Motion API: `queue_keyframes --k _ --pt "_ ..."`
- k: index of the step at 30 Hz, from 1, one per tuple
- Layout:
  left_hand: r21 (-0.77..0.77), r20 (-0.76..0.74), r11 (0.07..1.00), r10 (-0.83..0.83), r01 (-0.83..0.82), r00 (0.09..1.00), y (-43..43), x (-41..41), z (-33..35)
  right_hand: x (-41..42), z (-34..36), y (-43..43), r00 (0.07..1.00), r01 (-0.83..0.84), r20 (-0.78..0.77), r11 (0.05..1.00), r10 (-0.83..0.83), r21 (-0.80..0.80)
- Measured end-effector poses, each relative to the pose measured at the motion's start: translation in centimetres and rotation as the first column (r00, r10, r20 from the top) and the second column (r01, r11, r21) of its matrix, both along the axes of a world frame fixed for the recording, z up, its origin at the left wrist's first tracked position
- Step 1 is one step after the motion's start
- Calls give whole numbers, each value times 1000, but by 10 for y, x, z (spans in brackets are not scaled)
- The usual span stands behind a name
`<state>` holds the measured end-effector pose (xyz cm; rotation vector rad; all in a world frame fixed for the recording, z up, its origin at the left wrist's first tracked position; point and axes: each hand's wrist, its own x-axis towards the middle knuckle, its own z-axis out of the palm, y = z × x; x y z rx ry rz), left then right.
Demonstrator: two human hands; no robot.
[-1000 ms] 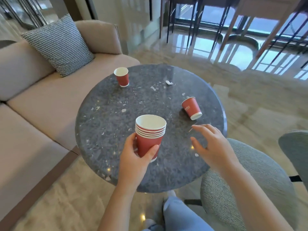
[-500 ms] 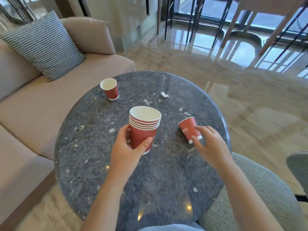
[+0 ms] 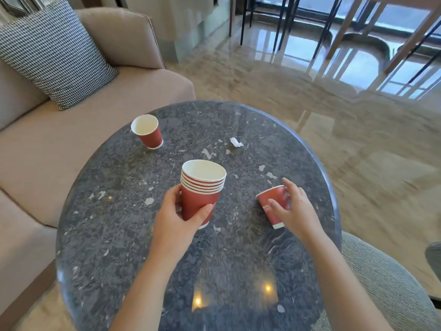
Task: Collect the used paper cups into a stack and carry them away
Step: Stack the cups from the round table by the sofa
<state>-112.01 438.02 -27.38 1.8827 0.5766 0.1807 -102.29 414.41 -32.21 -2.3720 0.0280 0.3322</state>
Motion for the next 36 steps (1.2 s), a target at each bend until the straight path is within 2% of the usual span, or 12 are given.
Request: queue_keyframes --k 14,19,21,26,31,36 --pt "2 -68 1000 7 -7 998 4 -1 -14 12 -28 11 993 2 -118 998 5 61" --pt "-6 -62 1000 5 -6 998 -1 -1 -16 13 -27 14 992 38 -127 991 -22 126" --pt "2 -70 1000 0 0 998 -3 -2 -15 13 -23 15 991 71 -124 976 -46 208" --pt "29 -87 999 -14 17 996 -9 -4 -12 16 5 22 990 137 -34 881 -137 452" --pt "77 -76 996 -39 45 996 -11 -10 -8 17 40 33 977 109 70 750 -203 652" --pt "75 -76 993 -89 95 993 -12 -16 -4 10 66 48 971 70 83 604 -222 794"
